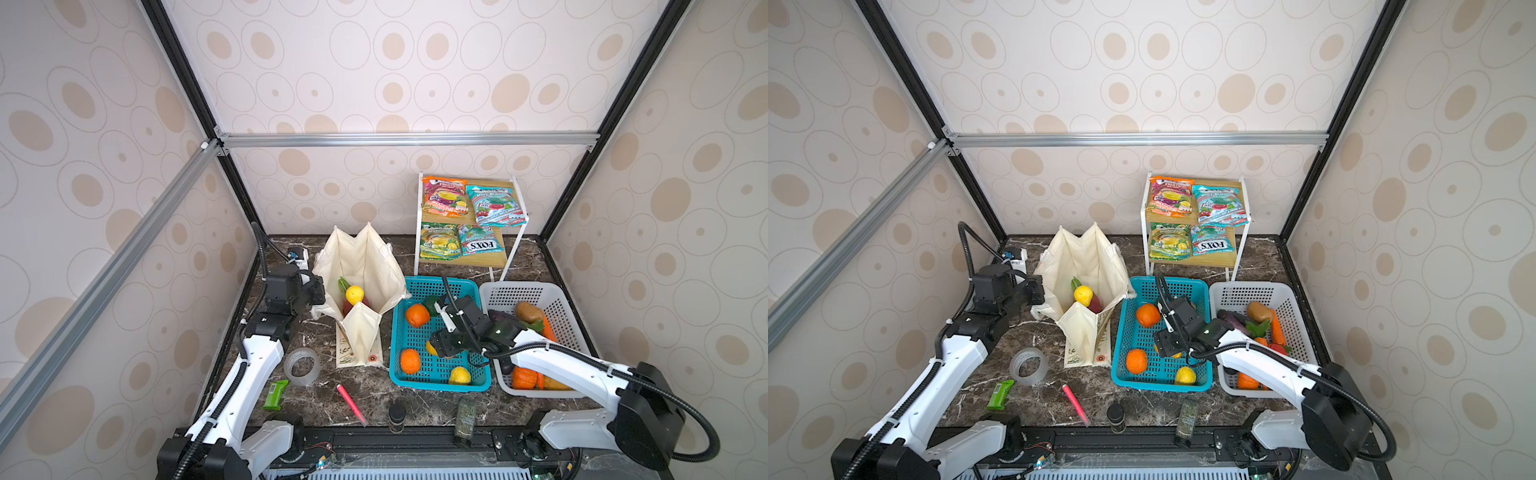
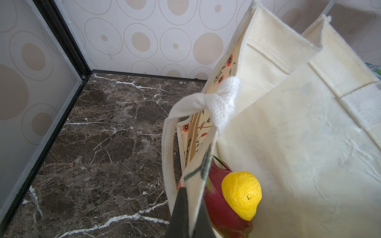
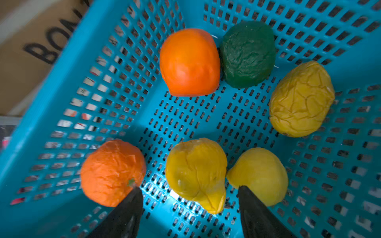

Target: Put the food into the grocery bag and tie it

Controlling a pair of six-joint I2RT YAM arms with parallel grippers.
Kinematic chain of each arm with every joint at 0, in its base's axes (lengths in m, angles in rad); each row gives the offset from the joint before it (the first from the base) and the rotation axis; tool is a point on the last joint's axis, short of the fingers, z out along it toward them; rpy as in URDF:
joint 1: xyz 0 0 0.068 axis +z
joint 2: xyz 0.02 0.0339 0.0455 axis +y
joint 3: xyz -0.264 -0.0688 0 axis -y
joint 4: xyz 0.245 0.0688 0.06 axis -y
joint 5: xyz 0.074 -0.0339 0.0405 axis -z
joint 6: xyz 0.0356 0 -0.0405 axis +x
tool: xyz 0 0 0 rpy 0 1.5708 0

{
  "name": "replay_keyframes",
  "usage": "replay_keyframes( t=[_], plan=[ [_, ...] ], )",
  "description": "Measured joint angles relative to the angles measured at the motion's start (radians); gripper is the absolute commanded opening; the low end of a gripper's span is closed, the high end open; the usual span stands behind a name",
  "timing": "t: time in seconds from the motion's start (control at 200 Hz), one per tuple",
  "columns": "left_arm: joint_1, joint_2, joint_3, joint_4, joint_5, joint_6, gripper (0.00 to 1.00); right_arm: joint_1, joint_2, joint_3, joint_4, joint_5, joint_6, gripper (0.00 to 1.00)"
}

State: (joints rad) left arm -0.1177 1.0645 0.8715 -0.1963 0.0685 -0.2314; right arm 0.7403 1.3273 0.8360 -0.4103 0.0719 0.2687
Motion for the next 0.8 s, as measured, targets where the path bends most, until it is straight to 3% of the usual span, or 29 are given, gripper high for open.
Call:
replay_keyframes(
  t=[0.195, 0.405, 0.795],
  plan=[
    [0.0, 0.006, 0.0, 0.0, -0.002, 0.0, 0.0, 0.0, 0.144, 0.029, 0.0, 0.01, -0.104, 0.81],
    [0.0, 0.006, 0.0, 0.001, -0.005, 0.0, 0.0, 0.0, 0.232, 0.06, 0.028, 0.002, -0.151, 0.75],
    [0.0, 0.006, 0.0, 0.0, -0.004, 0.0, 0.0, 0.0, 0.25, 0.066, 0.087, 0.013, -0.144, 0.62]
  ],
)
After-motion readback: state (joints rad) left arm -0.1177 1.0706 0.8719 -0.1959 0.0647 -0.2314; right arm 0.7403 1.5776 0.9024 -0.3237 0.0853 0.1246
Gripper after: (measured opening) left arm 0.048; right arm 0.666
